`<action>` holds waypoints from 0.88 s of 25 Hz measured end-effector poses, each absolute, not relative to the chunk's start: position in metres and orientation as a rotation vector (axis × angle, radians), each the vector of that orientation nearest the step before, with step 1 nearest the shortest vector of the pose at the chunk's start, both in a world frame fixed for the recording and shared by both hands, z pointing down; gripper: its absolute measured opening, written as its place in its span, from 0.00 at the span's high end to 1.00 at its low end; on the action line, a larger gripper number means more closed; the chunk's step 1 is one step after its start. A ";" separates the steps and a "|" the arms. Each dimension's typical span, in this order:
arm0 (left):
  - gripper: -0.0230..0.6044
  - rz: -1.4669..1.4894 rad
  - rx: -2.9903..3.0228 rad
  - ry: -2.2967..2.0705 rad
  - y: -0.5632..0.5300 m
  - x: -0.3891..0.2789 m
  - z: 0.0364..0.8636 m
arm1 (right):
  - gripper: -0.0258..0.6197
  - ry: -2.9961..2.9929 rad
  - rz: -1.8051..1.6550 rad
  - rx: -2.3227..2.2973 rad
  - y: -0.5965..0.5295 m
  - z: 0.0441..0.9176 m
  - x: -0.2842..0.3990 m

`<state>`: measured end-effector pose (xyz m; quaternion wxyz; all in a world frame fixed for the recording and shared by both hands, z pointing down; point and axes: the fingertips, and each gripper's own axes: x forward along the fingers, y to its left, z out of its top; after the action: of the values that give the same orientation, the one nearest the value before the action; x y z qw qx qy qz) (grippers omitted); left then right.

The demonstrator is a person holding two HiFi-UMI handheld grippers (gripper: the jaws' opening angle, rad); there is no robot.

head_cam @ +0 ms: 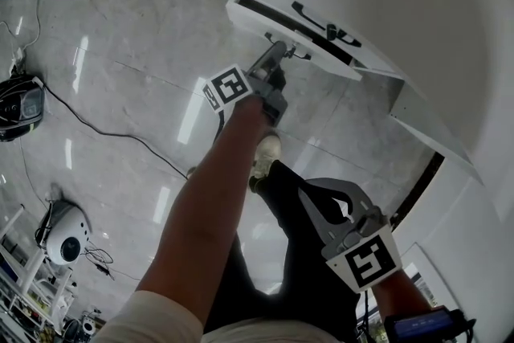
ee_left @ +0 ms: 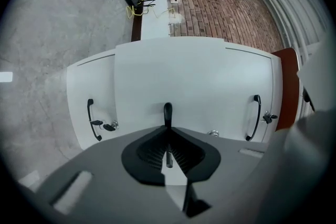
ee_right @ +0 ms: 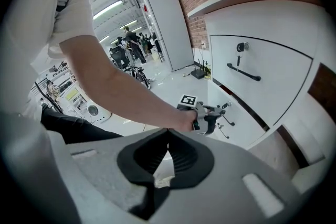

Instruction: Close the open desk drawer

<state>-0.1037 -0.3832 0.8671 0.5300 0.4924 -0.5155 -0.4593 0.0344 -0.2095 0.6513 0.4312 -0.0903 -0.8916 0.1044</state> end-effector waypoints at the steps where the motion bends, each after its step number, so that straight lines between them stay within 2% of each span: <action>1: 0.93 -1.099 1.177 -1.233 -0.385 -0.104 0.867 | 0.96 -2.222 0.258 -0.224 -0.209 0.651 0.036; 16: 0.93 -1.149 1.175 -1.264 -0.405 -0.109 0.870 | 0.96 -2.223 0.244 -0.186 -0.208 0.659 0.043; 22: 0.90 -1.060 1.133 -1.300 -0.402 -0.107 0.870 | 0.96 -2.240 0.251 -0.169 -0.207 0.653 0.042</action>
<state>-0.1071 -0.4021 0.8698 0.5302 0.4746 -0.5445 -0.4440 0.0422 -0.2066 0.6528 0.4266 -0.0676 -0.8963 0.1005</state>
